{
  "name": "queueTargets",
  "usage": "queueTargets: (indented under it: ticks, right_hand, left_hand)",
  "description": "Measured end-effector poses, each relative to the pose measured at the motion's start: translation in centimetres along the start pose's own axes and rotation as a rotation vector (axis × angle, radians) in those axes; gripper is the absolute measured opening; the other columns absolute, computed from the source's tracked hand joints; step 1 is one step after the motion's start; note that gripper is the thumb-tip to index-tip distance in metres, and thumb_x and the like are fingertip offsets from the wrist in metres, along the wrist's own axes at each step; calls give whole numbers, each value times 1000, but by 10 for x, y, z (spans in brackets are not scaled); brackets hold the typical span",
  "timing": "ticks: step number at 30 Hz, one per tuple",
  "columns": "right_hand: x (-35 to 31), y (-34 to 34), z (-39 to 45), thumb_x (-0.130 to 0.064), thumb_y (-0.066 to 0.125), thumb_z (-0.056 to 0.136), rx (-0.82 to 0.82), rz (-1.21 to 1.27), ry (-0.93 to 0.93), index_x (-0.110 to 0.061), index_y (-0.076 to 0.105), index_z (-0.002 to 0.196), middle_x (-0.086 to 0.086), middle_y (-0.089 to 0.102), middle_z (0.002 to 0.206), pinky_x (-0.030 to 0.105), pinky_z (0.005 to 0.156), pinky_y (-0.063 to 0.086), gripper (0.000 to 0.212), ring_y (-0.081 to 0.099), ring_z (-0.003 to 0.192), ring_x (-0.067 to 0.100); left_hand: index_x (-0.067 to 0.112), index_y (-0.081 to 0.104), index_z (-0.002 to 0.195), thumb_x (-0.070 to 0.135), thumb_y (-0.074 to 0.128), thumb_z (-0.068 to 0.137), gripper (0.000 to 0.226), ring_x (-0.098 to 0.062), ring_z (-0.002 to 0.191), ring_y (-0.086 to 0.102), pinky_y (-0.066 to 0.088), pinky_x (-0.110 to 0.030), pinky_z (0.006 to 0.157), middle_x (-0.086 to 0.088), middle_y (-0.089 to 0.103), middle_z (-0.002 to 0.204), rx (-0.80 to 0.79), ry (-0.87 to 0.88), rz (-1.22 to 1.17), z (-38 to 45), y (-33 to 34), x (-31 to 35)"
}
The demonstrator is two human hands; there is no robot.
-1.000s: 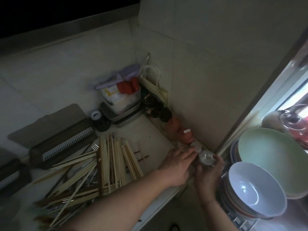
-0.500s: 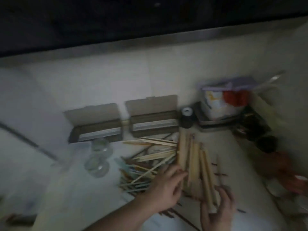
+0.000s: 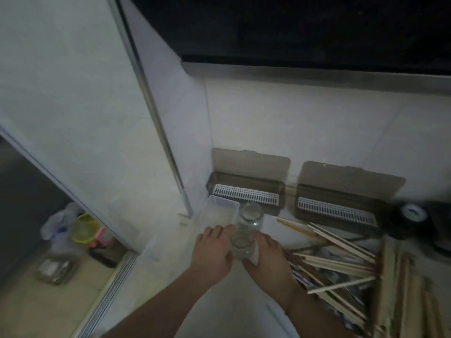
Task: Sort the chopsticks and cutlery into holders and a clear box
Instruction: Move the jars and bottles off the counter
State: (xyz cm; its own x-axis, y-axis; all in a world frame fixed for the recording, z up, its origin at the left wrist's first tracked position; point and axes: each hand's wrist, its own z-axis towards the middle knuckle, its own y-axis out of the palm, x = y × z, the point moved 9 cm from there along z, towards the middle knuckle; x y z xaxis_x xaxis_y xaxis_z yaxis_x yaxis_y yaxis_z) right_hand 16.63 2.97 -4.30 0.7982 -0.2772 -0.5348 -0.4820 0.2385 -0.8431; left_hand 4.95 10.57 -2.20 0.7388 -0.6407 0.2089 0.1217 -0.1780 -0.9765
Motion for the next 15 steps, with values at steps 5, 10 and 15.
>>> queueTargets:
  ticks: [5, 10, 15]
  right_hand:
    - [2, 32, 25, -55, 60, 64, -23, 42, 125, -8, 39, 139, 8, 52, 128, 33, 89, 45, 91, 54, 112, 28]
    - [-6, 26, 32, -39, 75, 63, 19, 97, 178, -17, 56, 117, 3, 59, 111, 21, 81, 41, 61, 61, 99, 26]
    - [-16, -5, 20, -34, 81, 59, 184, 125, 106, -15, 61, 105, 1, 61, 96, 30, 75, 50, 54, 61, 90, 27]
  left_hand:
    - [22, 39, 145, 25, 35, 73, 72, -24, 119, 46, 39, -37, 100, 1, 56, 133, -14, 24, -259, 8, 6, -12]
    - [18, 48, 140, 24, 40, 75, 66, -28, 119, 47, 41, -40, 99, -2, 56, 132, 28, 74, -253, 12, 9, -14]
    - [18, 55, 125, 31, 40, 86, 44, -24, 112, 47, 44, -36, 95, -2, 56, 126, 172, 104, -384, 14, -4, -8]
